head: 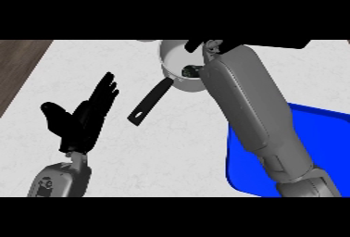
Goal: Pick the eggplant from the tray and place it in the pot
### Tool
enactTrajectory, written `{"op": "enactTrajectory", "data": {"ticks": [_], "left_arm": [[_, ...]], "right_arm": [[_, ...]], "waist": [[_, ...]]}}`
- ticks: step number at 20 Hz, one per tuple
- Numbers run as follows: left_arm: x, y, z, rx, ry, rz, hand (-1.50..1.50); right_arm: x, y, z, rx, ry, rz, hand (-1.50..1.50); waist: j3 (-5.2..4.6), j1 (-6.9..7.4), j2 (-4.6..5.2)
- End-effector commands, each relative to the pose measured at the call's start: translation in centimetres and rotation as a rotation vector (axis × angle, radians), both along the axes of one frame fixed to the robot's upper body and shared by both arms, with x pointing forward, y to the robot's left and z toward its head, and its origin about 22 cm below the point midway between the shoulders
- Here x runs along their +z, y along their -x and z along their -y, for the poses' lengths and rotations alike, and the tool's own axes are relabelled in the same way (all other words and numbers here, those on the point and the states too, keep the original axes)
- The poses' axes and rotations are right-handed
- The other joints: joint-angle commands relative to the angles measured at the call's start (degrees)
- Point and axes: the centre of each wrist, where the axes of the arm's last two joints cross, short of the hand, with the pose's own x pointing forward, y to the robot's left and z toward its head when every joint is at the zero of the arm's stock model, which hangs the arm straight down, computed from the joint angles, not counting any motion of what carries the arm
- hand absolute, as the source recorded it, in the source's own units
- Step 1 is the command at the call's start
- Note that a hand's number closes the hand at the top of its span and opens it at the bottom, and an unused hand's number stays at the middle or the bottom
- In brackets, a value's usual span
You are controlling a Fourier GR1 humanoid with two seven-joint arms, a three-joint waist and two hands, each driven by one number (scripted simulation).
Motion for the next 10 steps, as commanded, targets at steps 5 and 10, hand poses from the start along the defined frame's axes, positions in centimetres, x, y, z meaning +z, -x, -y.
{"op": "enactTrajectory", "data": {"ticks": [5,10], "left_arm": [[-0.5,0.5,-0.7,0.029,0.009,-0.038,0.00],[-0.8,0.7,-2.3,0.065,0.005,-0.022,0.00]], "right_arm": [[2.1,0.9,-0.4,-0.169,-0.245,0.416,-1.50],[0.3,1.1,0.5,-0.247,-0.254,0.537,-1.50]], "waist": [[-0.04,-2.45,-0.92],[-0.08,-3.18,-1.22]]}}
